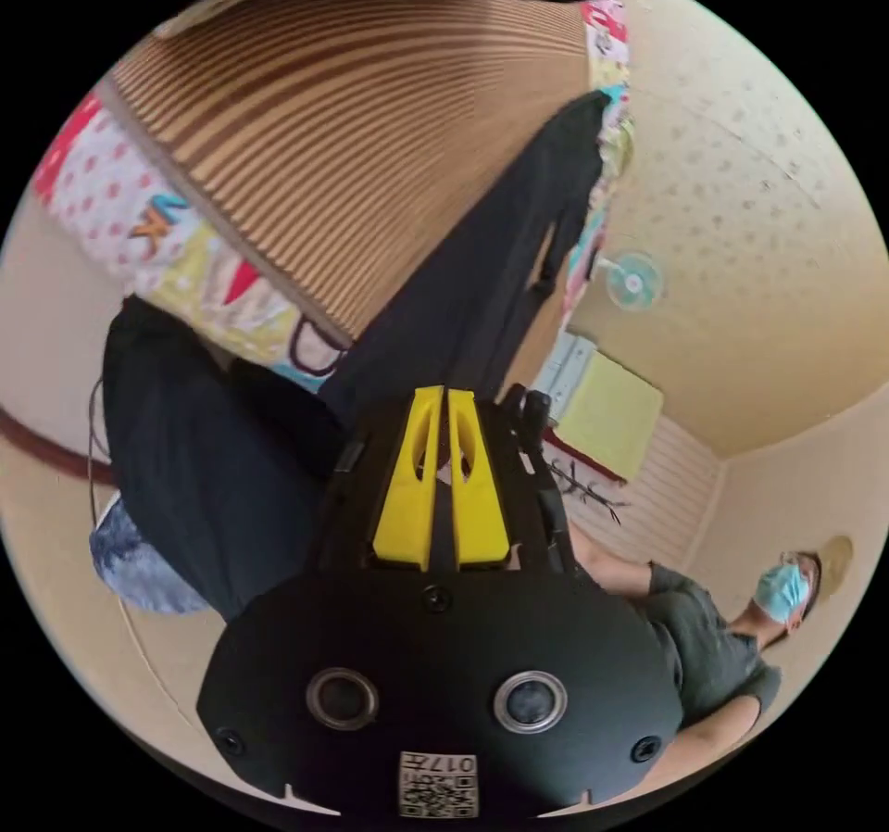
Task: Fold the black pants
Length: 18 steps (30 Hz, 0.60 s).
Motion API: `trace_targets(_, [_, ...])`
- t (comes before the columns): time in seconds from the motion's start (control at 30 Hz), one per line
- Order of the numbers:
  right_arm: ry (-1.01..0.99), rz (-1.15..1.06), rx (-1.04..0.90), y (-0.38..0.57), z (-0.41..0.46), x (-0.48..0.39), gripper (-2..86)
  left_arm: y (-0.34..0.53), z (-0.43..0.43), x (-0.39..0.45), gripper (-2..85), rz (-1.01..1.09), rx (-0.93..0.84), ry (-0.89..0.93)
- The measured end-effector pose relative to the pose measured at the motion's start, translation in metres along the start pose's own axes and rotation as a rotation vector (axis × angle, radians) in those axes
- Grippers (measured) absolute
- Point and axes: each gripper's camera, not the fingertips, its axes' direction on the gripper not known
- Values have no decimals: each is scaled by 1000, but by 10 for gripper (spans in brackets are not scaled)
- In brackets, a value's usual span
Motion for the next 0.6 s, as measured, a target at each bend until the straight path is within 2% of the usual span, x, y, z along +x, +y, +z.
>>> trace_targets(0.1, [242,135,-67,30,1,-4,42,35,-42,-17,-9,-216,127,-147])
trace_targets(0.13, [317,124,-122,42,4,-10,54,43,-49,-21,-9,-245,153,-134])
trace_targets(0.2, [431,72,-150,59,1,-31,83,73,-75,-35,-9,-320,289,12])
trace_targets(0.27, [588,48,-59,80,-21,-57,103,92,-90,-40,-10,-349,371,79])
trace_targets(0.3, [708,74,49,96,-44,-73,110,100,-97,-41,-10,-353,391,83])
trace_targets(0.4, [964,187,246,130,-91,-95,119,110,-107,-38,-10,-346,330,-12])
trace_targets(0.47, [964,229,230,134,-99,-87,117,115,-109,-37,-10,-361,296,-58])
trace_targets(0.53, [973,331,70,123,-83,-63,98,118,-111,-35,-10,-345,316,-8])
trace_targets(0.6, [1036,327,50,116,-76,-77,77,121,-113,-33,-10,-297,401,166])
